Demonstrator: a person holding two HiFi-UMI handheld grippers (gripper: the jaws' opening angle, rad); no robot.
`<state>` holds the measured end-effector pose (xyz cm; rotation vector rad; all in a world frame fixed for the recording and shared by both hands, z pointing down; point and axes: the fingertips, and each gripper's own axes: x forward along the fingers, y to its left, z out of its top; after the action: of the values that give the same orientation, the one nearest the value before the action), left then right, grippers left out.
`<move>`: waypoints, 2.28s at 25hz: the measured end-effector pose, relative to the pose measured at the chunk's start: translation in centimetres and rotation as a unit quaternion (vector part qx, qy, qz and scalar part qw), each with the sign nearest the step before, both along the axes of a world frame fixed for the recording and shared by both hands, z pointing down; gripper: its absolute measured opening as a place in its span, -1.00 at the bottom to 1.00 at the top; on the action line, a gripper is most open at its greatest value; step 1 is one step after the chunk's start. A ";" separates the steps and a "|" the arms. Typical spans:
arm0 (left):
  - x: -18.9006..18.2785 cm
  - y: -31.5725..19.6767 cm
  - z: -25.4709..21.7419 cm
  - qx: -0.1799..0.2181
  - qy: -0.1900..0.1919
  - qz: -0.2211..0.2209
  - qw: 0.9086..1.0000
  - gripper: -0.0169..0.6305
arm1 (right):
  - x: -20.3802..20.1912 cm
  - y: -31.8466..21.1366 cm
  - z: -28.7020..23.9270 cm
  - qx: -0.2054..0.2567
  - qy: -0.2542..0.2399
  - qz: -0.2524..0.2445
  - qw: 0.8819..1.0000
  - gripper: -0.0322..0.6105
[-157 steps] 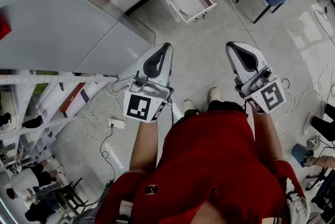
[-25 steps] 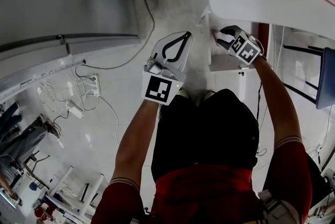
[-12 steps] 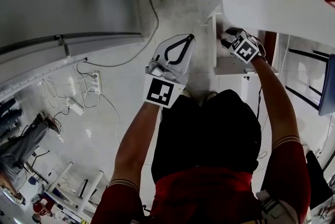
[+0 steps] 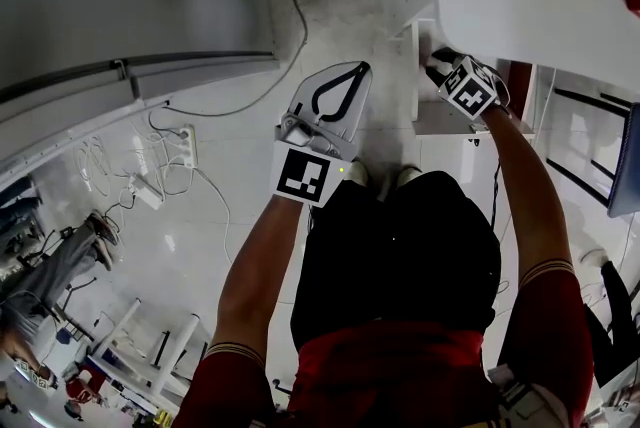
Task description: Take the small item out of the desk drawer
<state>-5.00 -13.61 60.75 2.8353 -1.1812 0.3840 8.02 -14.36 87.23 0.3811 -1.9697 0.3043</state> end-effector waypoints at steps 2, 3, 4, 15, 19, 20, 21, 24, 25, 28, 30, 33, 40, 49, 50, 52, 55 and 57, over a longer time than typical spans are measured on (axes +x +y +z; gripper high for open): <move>0.1 0.3 -0.5 -0.009 0.004 -0.001 1.000 -0.94 | 0.0 0.1 -1.3 0.008 0.002 -0.004 1.000 -0.47; 0.2 0.4 -0.8 -0.013 0.005 0.000 1.000 -0.94 | 0.0 0.1 -2.2 0.013 0.002 -0.007 1.000 -0.47; 0.3 0.6 -1.2 -0.018 0.005 0.001 1.000 -0.94 | 0.0 0.1 -3.2 0.018 0.003 -0.009 1.000 -0.47; 0.7 3.1 -10.8 -0.045 0.024 0.002 0.999 -0.94 | -0.8 2.7 -21.1 0.069 -0.052 0.028 0.996 -0.47; 0.6 4.0 -14.6 -0.045 0.029 0.007 0.999 -0.94 | -1.7 4.5 -28.0 0.085 -0.097 0.061 0.990 -0.47; 0.7 4.1 -15.5 -0.044 0.033 0.007 0.998 -0.94 | -1.8 4.9 -29.6 0.091 -0.108 0.067 0.988 -0.47; 0.8 4.3 -16.5 -0.043 0.038 0.006 0.998 -0.94 | -1.9 5.3 -31.3 0.098 -0.118 0.073 0.985 -0.47; 1.4 4.8 -20.2 -0.029 0.049 0.008 0.998 -0.94 | -1.9 6.4 -36.8 0.123 -0.149 0.092 0.977 -0.47; 1.5 5.0 -21.5 -0.025 0.052 0.009 0.998 -0.94 | -1.9 6.8 -38.8 0.131 -0.158 0.099 0.974 -0.47; 1.9 5.3 -25.3 -0.022 0.080 0.003 0.997 -0.94 | -1.9 7.4 -44.5 0.153 -0.192 0.124 0.961 -0.47; 2.5 5.6 -27.8 -0.016 0.091 0.004 0.996 -0.94 | -1.4 7.9 -48.0 0.165 -0.218 0.143 0.951 -0.47; 3.6 6.7 -31.5 -0.002 0.096 0.016 0.995 -0.94 | -0.3 9.2 -53.1 0.196 -0.252 0.158 0.935 -0.47; 6.0 9.9 -38.3 0.030 0.105 0.057 0.992 -0.94 | 2.2 12.6 -61.9 0.250 -0.315 0.218 0.889 -0.47; 6.8 11.7 -40.7 0.038 0.109 0.081 0.990 -0.94 | 5.0 15.3 -66.6 0.274 -0.384 0.278 0.836 -0.47; 6.9 12.1 -40.9 0.038 0.109 0.084 0.990 -0.94 | 5.3 15.9 -66.7 0.274 -0.386 0.280 0.835 -0.47; 7.2 13.4 -42.3 0.041 0.108 0.092 0.989 -0.94 | 5.9 17.4 -67.6 0.278 -0.389 0.279 0.833 -0.47; 7.7 15.0 -44.3 0.046 0.106 0.101 0.988 -0.94 | 6.2 18.7 -70.4 0.296 -0.407 0.277 0.818 -0.47; 8.2 15.4 -45.1 0.048 0.107 0.102 0.988 -0.94 | 6.5 19.1 -71.6 0.302 -0.418 0.274 0.812 -0.47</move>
<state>3.21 1.83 15.63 2.9957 -0.8985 0.0257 14.53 4.75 15.66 1.4506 -2.7766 0.2056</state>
